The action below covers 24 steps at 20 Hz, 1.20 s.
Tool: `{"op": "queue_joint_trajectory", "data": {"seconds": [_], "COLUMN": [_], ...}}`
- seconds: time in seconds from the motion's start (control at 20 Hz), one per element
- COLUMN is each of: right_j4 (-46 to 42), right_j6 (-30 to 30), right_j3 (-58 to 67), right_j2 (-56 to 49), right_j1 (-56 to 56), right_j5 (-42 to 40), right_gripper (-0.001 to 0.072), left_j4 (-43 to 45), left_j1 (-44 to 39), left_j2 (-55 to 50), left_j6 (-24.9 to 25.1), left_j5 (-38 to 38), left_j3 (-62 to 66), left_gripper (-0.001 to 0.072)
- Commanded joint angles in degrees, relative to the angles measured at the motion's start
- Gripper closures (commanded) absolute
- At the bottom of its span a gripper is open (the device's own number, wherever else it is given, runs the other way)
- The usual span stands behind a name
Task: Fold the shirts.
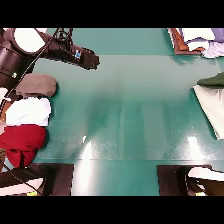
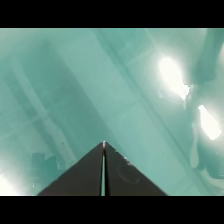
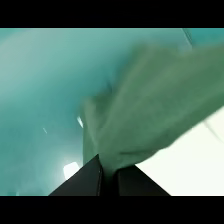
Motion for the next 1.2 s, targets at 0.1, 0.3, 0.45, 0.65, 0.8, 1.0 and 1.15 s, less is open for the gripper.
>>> {"op": "queue_joint_trajectory", "data": {"seconds": [0.1,0.3,0.45,0.65,0.8,1.0,1.15], "right_j4": [-8.31,-16.39,-21.86,-21.05,-12.87,-0.07,-0.61], "right_j6": [3.41,3.39,3.39,5.25,6.69,6.84,6.80], "right_j3": [-7.61,-17.05,-22.45,-20.79,-16.26,-12.44,-11.63], "right_j2": [0.92,4.46,7.50,8.22,8.24,8.22,8.22], "right_j1": [-2.67,-4.50,-5.62,-6.88,-3.04,12.07,26.64], "right_j5": [12.46,13.44,12.44,13.49,13.81,12.81,9.03], "right_gripper": [0.0694,0.0690,0.0135,0.0070,0.0164,0.0164,0.0167], "left_j4": [0.24,0.24,0.24,0.24,0.20,0.68,0.07], "left_j1": [-0.02,-0.02,-0.02,-0.02,-0.02,-0.02,-0.02], "left_j2": [-0.02,-0.02,-0.02,-0.02,-0.02,-0.02,0.04], "left_j6": [1.51,1.55,1.57,1.57,1.53,1.55,1.49], "left_j5": [-0.46,-0.50,-0.50,-0.52,-0.33,0.33,0.59], "left_j3": [0.00,0.00,0.00,0.00,0.00,0.00,0.02], "left_gripper": [0.0676,0.0677,0.0676,0.0676,0.0676,0.0676,0.0676]}}
